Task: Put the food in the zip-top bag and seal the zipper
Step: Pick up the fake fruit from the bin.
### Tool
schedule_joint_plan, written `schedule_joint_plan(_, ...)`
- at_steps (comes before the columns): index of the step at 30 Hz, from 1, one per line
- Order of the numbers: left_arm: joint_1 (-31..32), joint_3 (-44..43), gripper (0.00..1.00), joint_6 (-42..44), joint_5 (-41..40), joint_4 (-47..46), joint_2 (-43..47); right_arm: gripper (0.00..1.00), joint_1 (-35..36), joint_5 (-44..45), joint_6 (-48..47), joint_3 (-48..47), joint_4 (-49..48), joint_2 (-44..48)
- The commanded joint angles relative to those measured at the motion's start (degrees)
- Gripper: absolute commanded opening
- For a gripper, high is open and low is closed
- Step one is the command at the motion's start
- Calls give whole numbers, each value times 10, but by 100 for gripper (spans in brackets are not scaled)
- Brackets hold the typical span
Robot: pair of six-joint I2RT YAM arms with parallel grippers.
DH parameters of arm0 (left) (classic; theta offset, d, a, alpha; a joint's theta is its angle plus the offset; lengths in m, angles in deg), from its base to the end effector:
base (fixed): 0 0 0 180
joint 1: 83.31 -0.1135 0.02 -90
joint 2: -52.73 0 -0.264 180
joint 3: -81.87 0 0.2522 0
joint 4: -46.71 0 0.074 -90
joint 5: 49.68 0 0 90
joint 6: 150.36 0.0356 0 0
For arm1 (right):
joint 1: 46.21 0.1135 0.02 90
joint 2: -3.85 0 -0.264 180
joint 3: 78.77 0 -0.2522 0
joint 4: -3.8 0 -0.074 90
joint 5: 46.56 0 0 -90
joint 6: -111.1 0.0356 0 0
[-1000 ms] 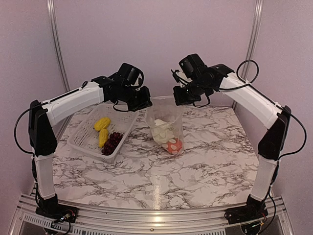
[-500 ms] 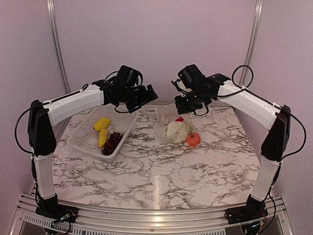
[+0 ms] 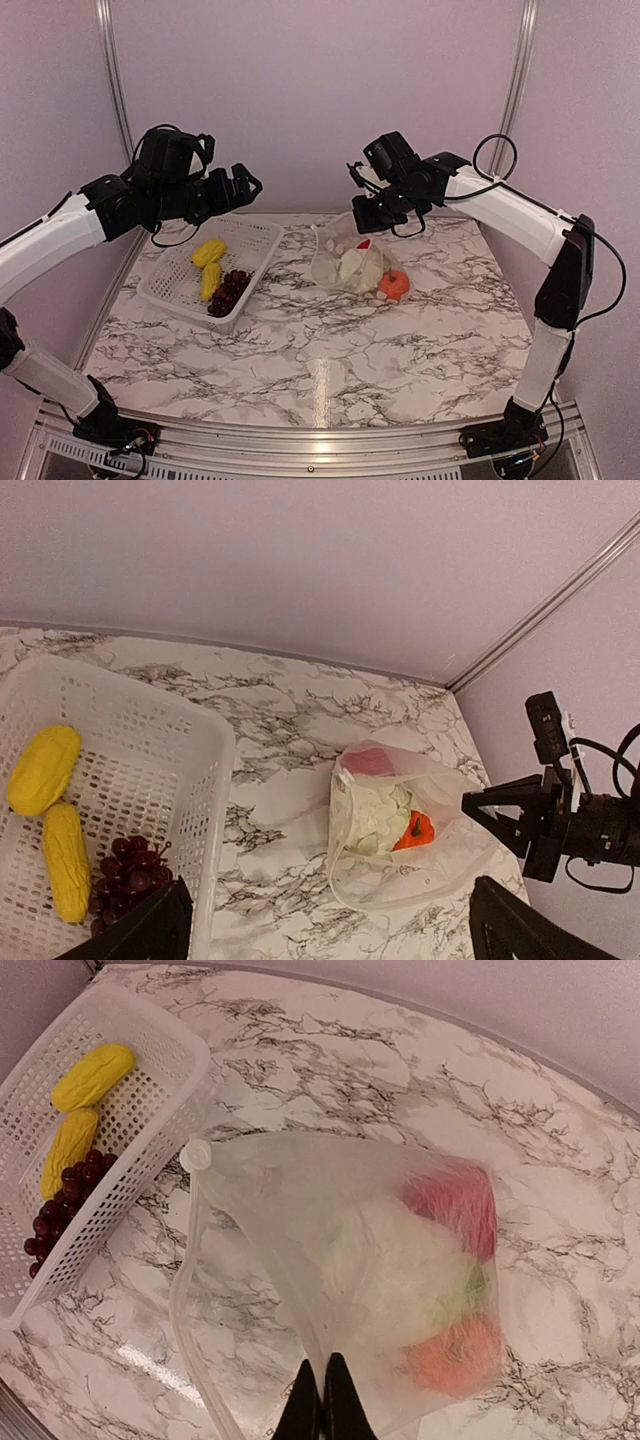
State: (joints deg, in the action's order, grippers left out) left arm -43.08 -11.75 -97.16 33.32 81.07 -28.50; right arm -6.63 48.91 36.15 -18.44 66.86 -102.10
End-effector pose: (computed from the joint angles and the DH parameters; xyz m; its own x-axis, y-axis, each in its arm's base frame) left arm 0.2528 -0.2082 0.3876 -0.5610 -0.3042 -0.7699 0.2731 0.8100 -0.5190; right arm 0.3173 0.2579 0.3441 -0.7169 -0.2573 -0.6480 -0.4145 0.9046 0.0994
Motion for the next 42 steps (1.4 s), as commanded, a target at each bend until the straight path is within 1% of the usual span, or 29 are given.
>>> schedule_joint_plan(1, -2, -10, 99, 33, -199, 29, 49, 0, -1, -31, 12, -28, -8, 20)
schedule_joint_plan(2, -5, -3, 99, 12, -253, 53, 57, 0, -1, -32, 13, -28, -9, 22)
schedule_joint_plan(3, -15, 7, 99, 11, -270, 60, 64, 0, -1, -34, 14, -27, -9, 24)
schedule_joint_plan(5, -36, 35, 99, 37, -252, 52, 73, 0, -1, -38, 14, -25, -11, 24)
schedule_joint_plan(7, -48, 56, 99, 36, -230, 49, 77, 0, -1, -45, 14, -23, -12, 23)
schedule_joint_plan(10, -54, 83, 98, 29, -171, 48, 78, 0, -1, -49, 12, -22, -12, 19)
schedule_joint_plan(11, -54, 89, 94, 33, -152, 46, 77, 0, -1, -49, 10, -22, -11, 18)
schedule_joint_plan(15, -54, 106, 72, 38, -83, 39, 66, 0, -1, -49, 7, -26, -8, 13)
schedule_joint_plan(17, -54, 107, 68, 28, -72, 46, 55, 0, -1, -49, 7, -28, -7, 10)
schedule_joint_plan(19, -54, 100, 66, 24, -66, 59, 44, 0, -1, -65, 7, -28, -7, 9)
schedule_joint_plan(25, -54, 92, 63, 23, -29, 66, 24, 0, -1, -71, 10, -25, -4, 8)
schedule_joint_plan(30, -54, 84, 61, 32, -28, 86, 7, 0, -1, -66, 10, -15, -2, 15)
schedule_joint_plan(32, -56, 80, 60, 40, -32, 102, -8, 0, -1, -66, 8, -12, 0, 16)
schedule_joint_plan(34, -61, 63, 59, 41, -36, 142, -38, 0, -1, -68, 7, -10, 2, 16)
schedule_joint_plan(37, -63, 48, 60, 46, -40, 163, -78, 0, -1, -68, 7, -8, 0, 18)
schedule_joint_plan(42, -75, 42, 62, 31, -48, 180, -116, 0, -1, -68, 6, -10, 2, 19)
